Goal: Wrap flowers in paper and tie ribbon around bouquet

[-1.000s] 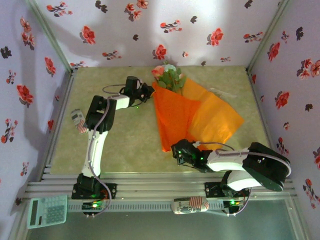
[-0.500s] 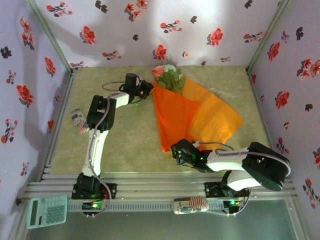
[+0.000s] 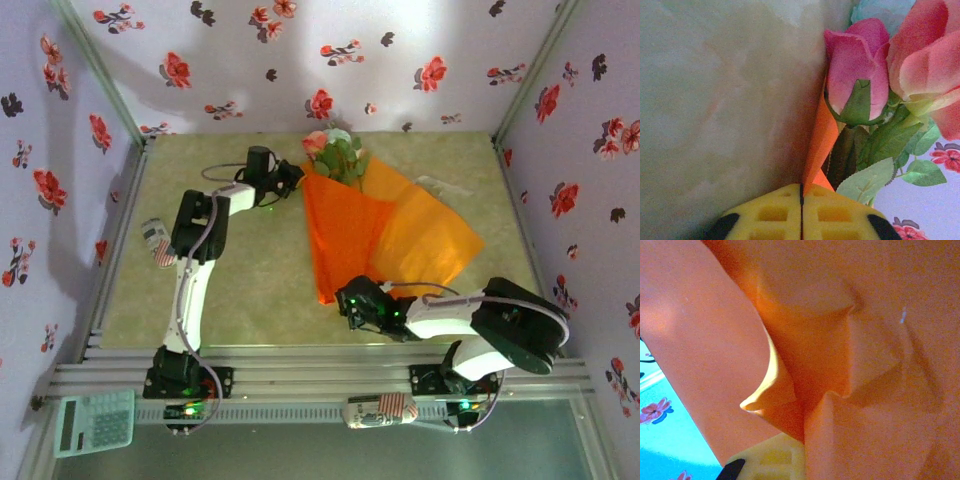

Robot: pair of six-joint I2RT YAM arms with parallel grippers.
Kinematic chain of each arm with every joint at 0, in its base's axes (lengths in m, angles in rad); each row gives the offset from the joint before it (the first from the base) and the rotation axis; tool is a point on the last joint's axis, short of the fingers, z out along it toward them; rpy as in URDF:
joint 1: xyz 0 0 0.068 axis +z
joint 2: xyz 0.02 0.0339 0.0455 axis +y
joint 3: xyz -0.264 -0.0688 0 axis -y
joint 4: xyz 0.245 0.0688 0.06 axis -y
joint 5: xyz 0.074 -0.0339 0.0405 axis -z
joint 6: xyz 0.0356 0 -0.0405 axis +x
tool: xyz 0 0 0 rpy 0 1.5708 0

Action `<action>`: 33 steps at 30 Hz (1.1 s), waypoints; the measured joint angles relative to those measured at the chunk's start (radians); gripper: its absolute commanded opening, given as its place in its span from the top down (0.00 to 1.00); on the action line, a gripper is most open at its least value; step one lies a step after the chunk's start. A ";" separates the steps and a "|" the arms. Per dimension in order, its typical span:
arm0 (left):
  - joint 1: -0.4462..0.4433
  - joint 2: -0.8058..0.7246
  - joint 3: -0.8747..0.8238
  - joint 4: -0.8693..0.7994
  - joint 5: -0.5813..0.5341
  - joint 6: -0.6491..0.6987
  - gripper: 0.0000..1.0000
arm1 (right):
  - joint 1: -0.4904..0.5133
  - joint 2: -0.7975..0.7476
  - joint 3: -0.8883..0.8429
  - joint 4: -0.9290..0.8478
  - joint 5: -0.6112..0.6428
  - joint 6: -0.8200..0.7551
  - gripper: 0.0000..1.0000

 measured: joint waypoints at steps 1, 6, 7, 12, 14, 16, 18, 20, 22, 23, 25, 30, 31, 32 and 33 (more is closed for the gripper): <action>0.003 -0.014 -0.009 -0.001 -0.010 0.003 0.72 | 0.000 0.006 0.004 0.000 -0.008 0.000 1.00; 0.051 -0.133 -0.139 -0.065 -0.086 0.028 0.68 | 0.001 0.022 0.043 -0.051 -0.056 -0.003 0.59; 0.058 -0.165 -0.174 -0.087 -0.103 0.031 0.68 | 0.002 0.017 0.053 -0.077 -0.061 -0.004 0.54; 0.052 -0.428 -0.375 -0.266 -0.177 0.076 0.73 | -0.022 -0.135 0.162 -0.397 -0.069 0.000 0.39; 0.015 -0.531 -0.421 -0.337 -0.181 0.110 0.76 | -0.053 -0.208 0.215 -0.522 -0.064 -0.010 0.39; -0.040 -0.625 -0.470 -0.386 -0.166 0.141 0.84 | -0.097 -0.268 0.263 -0.633 -0.062 -0.048 0.39; -0.120 -0.694 -0.511 -0.444 -0.128 0.167 0.88 | -0.172 -0.319 0.296 -0.734 -0.064 -0.127 0.40; -0.204 -0.721 -0.545 -0.494 -0.093 0.186 0.92 | -0.277 -0.349 0.309 -0.806 -0.090 -0.234 0.40; -0.283 -0.728 -0.581 -0.534 -0.058 0.188 0.96 | -0.387 -0.359 0.323 -0.893 -0.110 -0.352 0.40; -0.329 -0.727 -0.599 -0.561 -0.043 0.189 0.97 | -0.444 -0.362 0.334 -0.952 -0.115 -0.418 0.40; -0.400 -0.727 -0.619 -0.607 -0.025 0.193 0.98 | -0.520 -0.374 0.344 -1.043 -0.132 -0.533 0.40; -0.496 -0.706 -0.602 -0.659 0.004 0.214 1.00 | -0.621 -0.467 0.294 -1.167 -0.214 -0.701 0.40; -0.503 -0.695 -0.597 -0.661 0.004 0.219 1.00 | -0.626 -0.492 0.270 -1.168 -0.231 -0.715 0.40; -0.510 -0.682 -0.593 -0.663 0.004 0.224 1.00 | -0.628 -0.521 0.236 -1.166 -0.253 -0.729 0.41; -0.516 -0.670 -0.590 -0.670 0.003 0.232 1.00 | -0.628 -0.545 0.206 -1.164 -0.272 -0.740 0.41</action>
